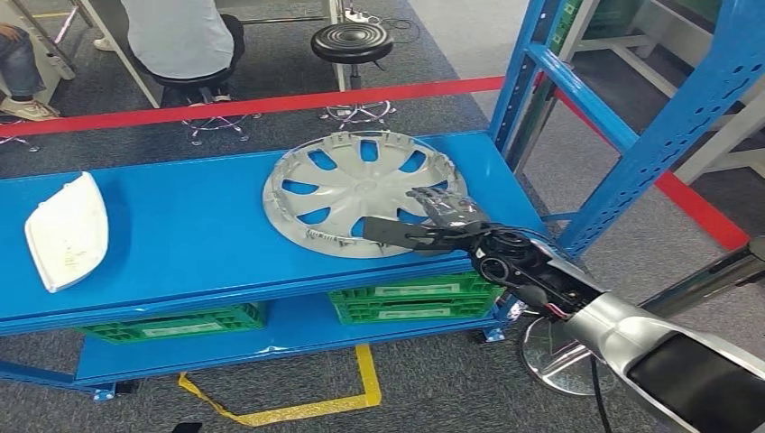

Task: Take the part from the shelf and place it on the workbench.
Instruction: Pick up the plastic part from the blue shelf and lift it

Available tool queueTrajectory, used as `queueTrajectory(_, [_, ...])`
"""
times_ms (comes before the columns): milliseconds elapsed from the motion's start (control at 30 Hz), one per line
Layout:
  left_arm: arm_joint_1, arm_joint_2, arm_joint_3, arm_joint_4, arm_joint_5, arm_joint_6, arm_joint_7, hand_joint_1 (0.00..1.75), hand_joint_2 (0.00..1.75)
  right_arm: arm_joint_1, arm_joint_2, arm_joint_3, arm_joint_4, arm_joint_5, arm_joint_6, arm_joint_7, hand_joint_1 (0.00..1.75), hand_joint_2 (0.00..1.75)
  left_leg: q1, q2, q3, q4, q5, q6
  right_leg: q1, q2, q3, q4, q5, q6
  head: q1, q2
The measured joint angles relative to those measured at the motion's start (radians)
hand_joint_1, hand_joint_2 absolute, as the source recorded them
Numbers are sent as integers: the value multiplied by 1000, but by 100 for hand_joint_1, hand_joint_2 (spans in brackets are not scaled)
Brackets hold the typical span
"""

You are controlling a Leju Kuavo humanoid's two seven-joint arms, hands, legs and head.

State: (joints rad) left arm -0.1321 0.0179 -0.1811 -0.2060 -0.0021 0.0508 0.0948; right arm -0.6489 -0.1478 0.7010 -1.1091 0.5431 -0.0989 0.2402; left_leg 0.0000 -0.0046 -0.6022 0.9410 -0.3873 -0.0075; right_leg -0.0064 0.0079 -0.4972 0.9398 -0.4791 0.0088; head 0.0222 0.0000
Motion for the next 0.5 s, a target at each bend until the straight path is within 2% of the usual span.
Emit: queueTrajectory(500, [26,6,-10,0,8,15,-10,0,0,-40,37,23,51,-5,-86,-70,0,175,0,0,1,0,0,0,-1,0,1,0,0,0,0,0])
